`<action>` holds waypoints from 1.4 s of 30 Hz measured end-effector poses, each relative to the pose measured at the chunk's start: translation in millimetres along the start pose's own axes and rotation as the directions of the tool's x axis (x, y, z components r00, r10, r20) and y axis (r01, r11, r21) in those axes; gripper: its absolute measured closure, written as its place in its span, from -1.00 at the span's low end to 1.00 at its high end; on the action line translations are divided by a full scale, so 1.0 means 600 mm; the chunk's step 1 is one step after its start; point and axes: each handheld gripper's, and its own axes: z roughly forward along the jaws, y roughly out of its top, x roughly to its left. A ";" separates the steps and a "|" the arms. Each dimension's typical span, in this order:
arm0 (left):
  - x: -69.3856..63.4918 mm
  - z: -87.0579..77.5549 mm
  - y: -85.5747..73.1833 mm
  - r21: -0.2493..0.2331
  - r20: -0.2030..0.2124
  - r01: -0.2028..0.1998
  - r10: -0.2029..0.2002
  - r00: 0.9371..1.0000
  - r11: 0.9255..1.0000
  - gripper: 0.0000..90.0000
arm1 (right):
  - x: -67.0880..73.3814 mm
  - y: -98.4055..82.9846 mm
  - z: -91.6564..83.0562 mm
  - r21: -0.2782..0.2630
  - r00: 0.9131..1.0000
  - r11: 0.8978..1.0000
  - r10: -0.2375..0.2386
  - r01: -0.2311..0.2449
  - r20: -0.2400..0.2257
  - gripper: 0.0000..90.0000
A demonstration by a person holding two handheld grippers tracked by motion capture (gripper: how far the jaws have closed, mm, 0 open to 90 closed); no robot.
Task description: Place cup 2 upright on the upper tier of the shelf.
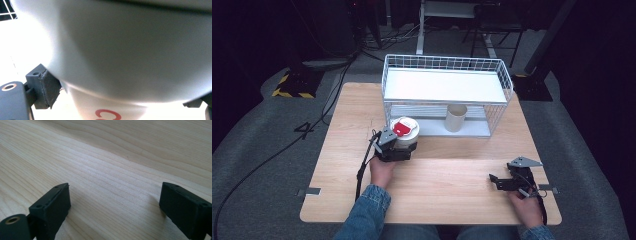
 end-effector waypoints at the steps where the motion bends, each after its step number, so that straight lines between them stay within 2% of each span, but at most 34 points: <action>1: 0.000 -0.001 0.000 -0.005 0.001 0.005 -0.005 1.000 1.000 -0.76 | 0.000 0.000 0.000 0.000 1.000 1.000 0.000 0.000 0.000 -0.77; 8: -0.007 -0.016 0.005 -0.014 0.010 0.011 -0.010 1.000 1.000 -0.76 | 0.000 0.000 0.000 0.001 1.000 1.000 0.002 -0.002 0.001 -0.77; 18: -0.019 -0.050 0.018 -0.001 -0.003 0.008 -0.008 1.000 1.000 -0.76 | 0.001 0.001 0.000 0.001 1.000 1.000 0.004 -0.004 0.004 -0.77; 22: -0.026 -0.068 0.025 -0.011 -0.004 0.003 -0.003 1.000 1.000 -0.76 | 0.001 0.001 0.000 0.001 1.000 1.000 0.004 -0.004 0.004 -0.77; 28: -0.031 -0.096 0.034 -0.035 -0.008 0.023 -0.023 1.000 0.999 -0.76 | 0.002 0.000 0.000 0.001 1.000 1.000 0.007 -0.007 0.009 -0.77; 33: -0.036 -0.115 0.044 -0.036 -0.020 0.019 -0.019 1.000 0.999 -0.76 | 0.003 0.000 0.000 0.001 1.000 1.000 0.011 -0.011 0.015 -0.77; 42: -0.052 -0.145 0.071 -0.058 -0.003 0.013 -0.013 1.000 0.998 -0.76 | 0.004 0.001 0.001 -0.002 1.000 1.000 0.016 -0.016 0.022 -0.77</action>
